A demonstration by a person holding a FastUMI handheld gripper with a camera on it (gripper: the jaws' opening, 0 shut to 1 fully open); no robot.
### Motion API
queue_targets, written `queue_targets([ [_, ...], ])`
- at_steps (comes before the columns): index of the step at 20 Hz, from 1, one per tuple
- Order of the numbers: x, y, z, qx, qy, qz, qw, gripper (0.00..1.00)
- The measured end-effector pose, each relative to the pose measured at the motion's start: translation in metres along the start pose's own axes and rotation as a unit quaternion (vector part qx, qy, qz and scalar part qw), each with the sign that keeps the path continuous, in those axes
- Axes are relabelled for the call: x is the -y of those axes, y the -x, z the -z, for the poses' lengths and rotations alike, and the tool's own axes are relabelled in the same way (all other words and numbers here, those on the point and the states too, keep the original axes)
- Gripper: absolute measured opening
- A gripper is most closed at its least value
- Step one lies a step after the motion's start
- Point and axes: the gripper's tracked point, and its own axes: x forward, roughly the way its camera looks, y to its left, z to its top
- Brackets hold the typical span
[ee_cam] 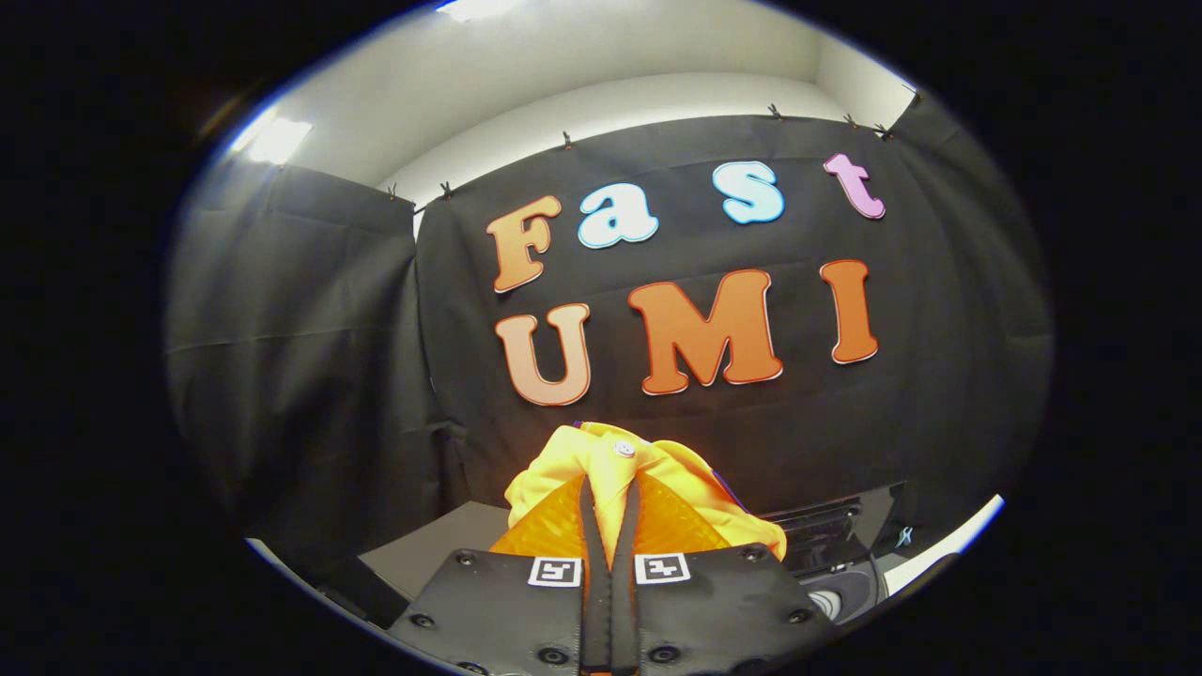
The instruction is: Put the clothes into the washing machine and then close the washing machine lid.
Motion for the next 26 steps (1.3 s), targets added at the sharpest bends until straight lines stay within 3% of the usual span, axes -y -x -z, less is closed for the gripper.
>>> queue_targets([
  [10, 0.145, 0.021, 0.03, -0.017, 0.002, 0.044, 0.999, 0.07],
  [17, 0.209, 0.005, 0.112, -0.061, 0.007, 0.056, 0.997, 0.07],
  [26, 0.242, -0.048, 0.233, -0.137, -0.01, 0.077, 0.988, 0.08],
])
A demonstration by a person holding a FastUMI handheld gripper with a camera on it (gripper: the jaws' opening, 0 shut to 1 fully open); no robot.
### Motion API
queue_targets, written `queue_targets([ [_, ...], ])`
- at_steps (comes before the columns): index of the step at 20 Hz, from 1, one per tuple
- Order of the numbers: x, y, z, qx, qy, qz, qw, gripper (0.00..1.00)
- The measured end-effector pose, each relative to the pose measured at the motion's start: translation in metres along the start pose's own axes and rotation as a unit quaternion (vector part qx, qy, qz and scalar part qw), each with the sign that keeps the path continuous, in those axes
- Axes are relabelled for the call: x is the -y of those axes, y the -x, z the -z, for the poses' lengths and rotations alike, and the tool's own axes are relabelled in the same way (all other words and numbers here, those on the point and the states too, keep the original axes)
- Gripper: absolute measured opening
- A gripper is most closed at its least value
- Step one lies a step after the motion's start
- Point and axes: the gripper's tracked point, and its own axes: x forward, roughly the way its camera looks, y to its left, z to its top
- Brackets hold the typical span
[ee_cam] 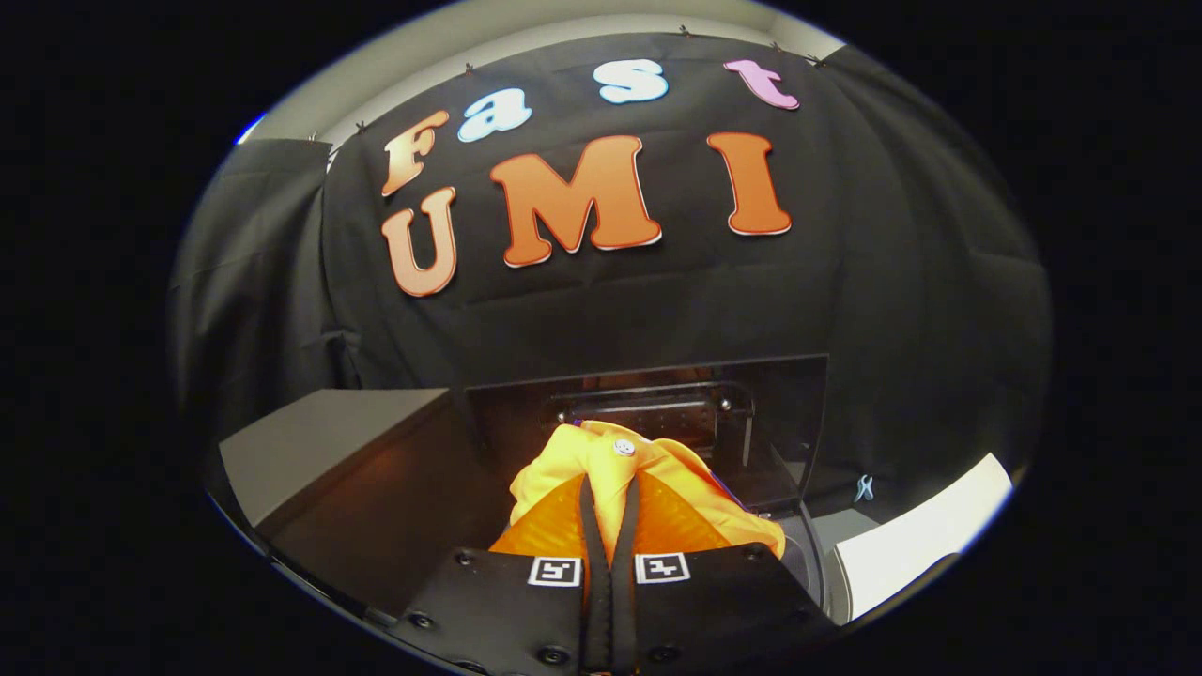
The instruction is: Put the clothes into the washing machine and then close the washing machine lid.
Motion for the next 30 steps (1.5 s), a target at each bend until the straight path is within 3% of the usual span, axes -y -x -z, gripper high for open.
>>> queue_targets([
  [9, 0.006, -0.065, 0.095, -0.071, 0.011, 0.032, 0.997, 0.07],
  [15, 0.025, -0.078, 0.182, -0.164, 0.012, 0.051, 0.985, 0.08],
  [19, 0.024, -0.085, 0.208, -0.194, 0.034, 0.047, 0.979, 0.08],
  [22, 0.023, -0.083, 0.247, -0.26, 0.019, 0.044, 0.964, 0.08],
  [27, 0.027, -0.088, 0.265, -0.32, 0.035, 0.047, 0.945, 0.08],
  [30, 0.027, -0.083, 0.286, -0.377, 0.016, 0.049, 0.925, 0.08],
])
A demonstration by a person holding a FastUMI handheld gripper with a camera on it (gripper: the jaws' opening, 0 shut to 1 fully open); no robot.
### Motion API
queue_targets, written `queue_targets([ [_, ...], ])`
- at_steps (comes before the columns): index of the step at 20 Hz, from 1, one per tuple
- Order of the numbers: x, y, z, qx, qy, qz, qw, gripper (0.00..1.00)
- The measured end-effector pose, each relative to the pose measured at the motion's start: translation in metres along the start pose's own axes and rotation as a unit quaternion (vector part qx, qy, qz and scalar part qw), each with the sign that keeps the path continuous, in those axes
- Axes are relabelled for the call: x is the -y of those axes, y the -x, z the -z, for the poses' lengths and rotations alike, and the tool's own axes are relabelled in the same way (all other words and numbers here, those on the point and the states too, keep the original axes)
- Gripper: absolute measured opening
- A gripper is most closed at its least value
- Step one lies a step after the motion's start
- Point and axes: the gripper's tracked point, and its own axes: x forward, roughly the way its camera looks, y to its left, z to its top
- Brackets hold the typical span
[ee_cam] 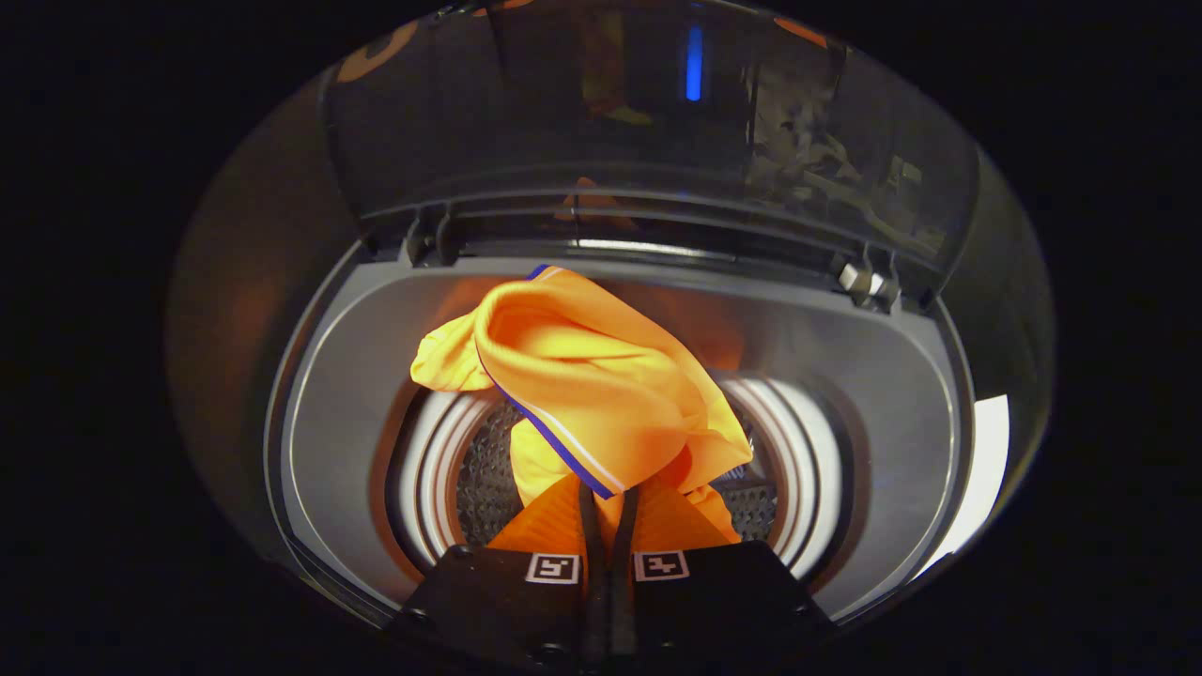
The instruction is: Put the clothes into the washing machine and then close the washing machine lid.
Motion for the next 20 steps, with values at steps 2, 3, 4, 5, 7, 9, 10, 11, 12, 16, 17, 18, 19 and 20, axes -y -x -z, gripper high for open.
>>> queue_targets([
  [2, 0.002, -0.005, 0.002, -0.013, -0.013, 0.008, 1.0, 0.08],
  [3, 0.002, -0.005, 0.0, -0.008, -0.017, 0.006, 1.0, 0.08],
  [4, 0.002, -0.006, -0.002, -0.004, -0.02, 0.006, 1.0, 0.08],
  [5, 0.004, -0.006, 0.0, -0.012, -0.021, 0.01, 1.0, 0.14],
  [7, 0.015, -0.005, 0.0, -0.015, -0.025, 0.035, 0.999, 0.47],
  [9, 0.014, -0.004, 0.003, -0.017, -0.03, 0.032, 0.999, 0.8],
  [10, 0.013, -0.002, 0.003, -0.016, -0.03, 0.03, 0.999, 0.97],
  [11, 0.013, -0.001, 0.003, -0.012, -0.03, 0.029, 0.999, 0.97],
  [12, 0.013, 0.0, 0.001, -0.008, -0.029, 0.029, 0.999, 0.97],
  [16, 0.009, 0.013, -0.002, 0.014, -0.036, 0.022, 0.999, 0.97],
  [17, 0.004, 0.02, -0.006, 0.027, -0.043, 0.017, 0.999, 0.97],
  [18, 0.0, 0.028, -0.01, 0.041, -0.049, 0.011, 0.998, 0.97],
  [19, -0.001, 0.039, -0.016, 0.057, -0.055, 0.008, 0.997, 0.97],
  [20, -0.003, 0.051, -0.023, 0.076, -0.059, 0.007, 0.995, 0.97],
])
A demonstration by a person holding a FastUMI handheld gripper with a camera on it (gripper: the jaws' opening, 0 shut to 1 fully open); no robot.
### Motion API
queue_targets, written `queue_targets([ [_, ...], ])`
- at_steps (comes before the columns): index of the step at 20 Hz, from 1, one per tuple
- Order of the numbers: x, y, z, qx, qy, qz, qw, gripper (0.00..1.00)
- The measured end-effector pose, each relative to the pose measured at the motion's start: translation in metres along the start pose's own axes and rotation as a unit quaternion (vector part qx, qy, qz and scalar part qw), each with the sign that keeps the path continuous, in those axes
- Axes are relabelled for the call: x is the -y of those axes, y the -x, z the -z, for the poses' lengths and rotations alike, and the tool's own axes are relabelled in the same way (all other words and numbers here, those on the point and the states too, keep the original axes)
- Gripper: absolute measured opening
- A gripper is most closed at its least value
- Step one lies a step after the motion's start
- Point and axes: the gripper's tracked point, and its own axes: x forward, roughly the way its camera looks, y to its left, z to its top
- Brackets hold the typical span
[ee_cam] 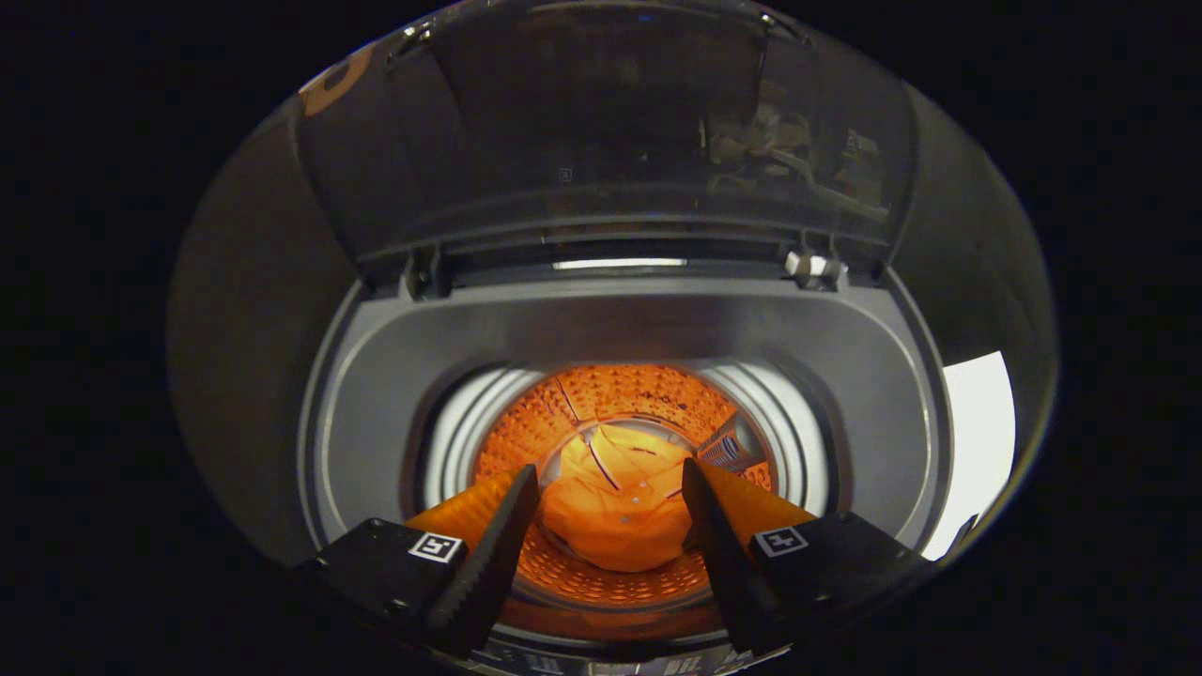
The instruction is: Put the clothes into the washing machine and then close the washing machine lid.
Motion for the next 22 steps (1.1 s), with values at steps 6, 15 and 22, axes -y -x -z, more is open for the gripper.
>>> queue_targets([
  [6, -0.02, 0.094, -0.059, 0.123, -0.03, -0.001, 0.992, 0.98],
  [15, -0.044, 0.205, -0.2, 0.263, 0.002, -0.019, 0.965, 0.99],
  [22, -0.045, 0.203, -0.308, 0.304, 0.012, -0.038, 0.952, 0.98],
])
